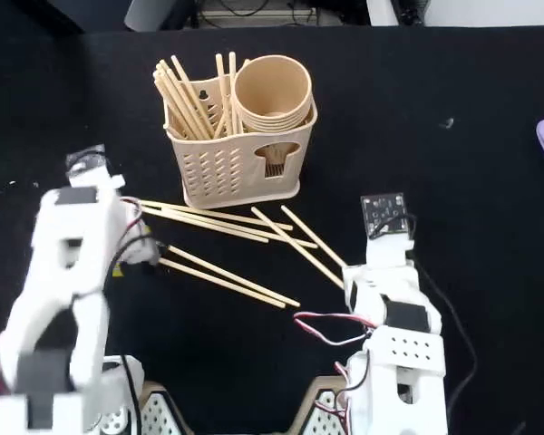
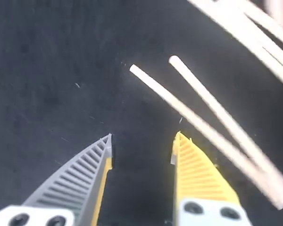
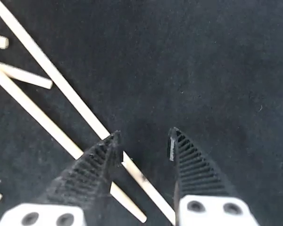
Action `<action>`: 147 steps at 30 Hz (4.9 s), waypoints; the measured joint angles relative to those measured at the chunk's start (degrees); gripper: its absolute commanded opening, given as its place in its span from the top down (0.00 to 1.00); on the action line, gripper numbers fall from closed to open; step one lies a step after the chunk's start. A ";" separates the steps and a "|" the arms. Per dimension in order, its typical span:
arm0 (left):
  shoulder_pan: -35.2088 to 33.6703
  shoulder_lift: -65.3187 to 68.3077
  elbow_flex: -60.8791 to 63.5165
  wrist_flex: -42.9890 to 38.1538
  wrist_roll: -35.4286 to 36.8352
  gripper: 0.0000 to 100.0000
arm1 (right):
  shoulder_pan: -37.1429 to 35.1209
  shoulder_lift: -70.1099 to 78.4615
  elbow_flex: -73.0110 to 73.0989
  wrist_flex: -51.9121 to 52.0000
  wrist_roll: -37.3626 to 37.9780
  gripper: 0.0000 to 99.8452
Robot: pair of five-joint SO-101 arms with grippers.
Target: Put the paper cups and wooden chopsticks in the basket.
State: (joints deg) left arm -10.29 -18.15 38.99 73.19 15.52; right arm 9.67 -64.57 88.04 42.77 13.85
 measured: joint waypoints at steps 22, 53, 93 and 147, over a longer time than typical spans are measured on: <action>13.19 18.99 -11.43 -0.44 36.92 0.79 | 0.00 0.00 0.09 -1.23 0.00 0.84; 11.78 18.90 -4.48 -11.87 42.81 0.79 | 0.00 0.00 0.09 -1.23 0.00 0.84; 8.09 21.98 -2.73 -17.49 44.13 0.94 | 0.00 0.00 0.09 -1.23 0.00 0.84; -8.18 -37.54 -21.89 -44.40 12.66 0.97 | 0.00 0.00 0.09 -1.23 0.00 0.84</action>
State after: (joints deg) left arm -18.46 -55.69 17.10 28.79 28.18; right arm 9.67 -64.57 88.13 41.54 13.85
